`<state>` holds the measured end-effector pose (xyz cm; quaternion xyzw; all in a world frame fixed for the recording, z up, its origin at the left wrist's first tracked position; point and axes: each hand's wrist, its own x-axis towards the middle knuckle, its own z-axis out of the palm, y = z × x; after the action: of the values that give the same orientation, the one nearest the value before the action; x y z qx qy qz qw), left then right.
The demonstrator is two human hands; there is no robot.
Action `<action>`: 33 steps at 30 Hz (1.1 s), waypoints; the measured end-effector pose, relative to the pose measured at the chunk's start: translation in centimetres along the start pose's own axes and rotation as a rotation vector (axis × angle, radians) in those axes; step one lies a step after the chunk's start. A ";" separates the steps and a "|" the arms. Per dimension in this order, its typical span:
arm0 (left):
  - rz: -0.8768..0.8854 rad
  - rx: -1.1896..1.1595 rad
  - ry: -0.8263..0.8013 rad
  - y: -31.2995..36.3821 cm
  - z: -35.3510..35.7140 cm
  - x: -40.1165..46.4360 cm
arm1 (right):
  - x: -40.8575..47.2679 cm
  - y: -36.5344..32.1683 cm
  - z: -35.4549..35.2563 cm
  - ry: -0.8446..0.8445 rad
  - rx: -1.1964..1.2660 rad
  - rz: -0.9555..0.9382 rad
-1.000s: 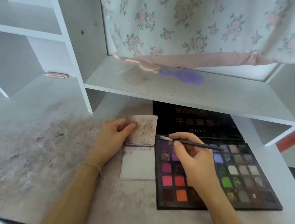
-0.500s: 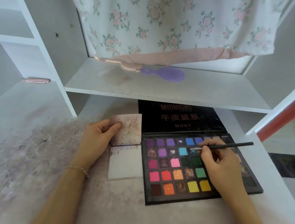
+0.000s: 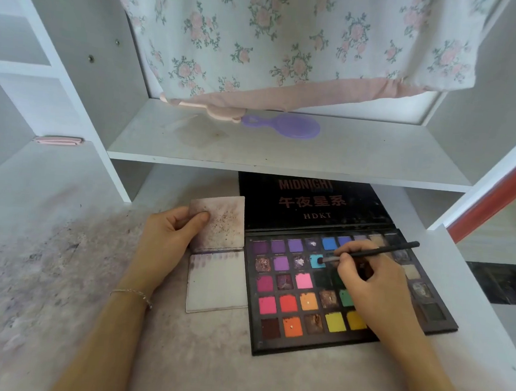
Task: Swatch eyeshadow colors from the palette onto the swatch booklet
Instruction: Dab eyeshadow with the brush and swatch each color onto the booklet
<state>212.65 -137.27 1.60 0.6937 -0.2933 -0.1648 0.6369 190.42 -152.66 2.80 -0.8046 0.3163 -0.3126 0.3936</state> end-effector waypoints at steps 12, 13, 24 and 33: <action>-0.008 -0.012 0.007 0.0 0.0 0.0 | -0.1 -0.9 0.3 0.015 0.095 0.016; -0.010 -0.014 0.007 0.0 0.0 0.0 | -0.1 -1.2 0.4 -0.002 0.118 0.021; -0.019 -0.006 0.008 0.0 -0.1 -0.1 | 0.0 -5.1 4.4 -0.252 0.321 -0.025; 0.000 0.007 -0.010 0.5 0.1 -0.1 | 0.1 -5.8 7.8 -0.370 0.311 0.025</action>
<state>212.39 -137.28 2.02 0.6951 -0.2971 -0.1670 0.6330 197.87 -146.48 3.80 -0.7738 0.1969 -0.2000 0.5679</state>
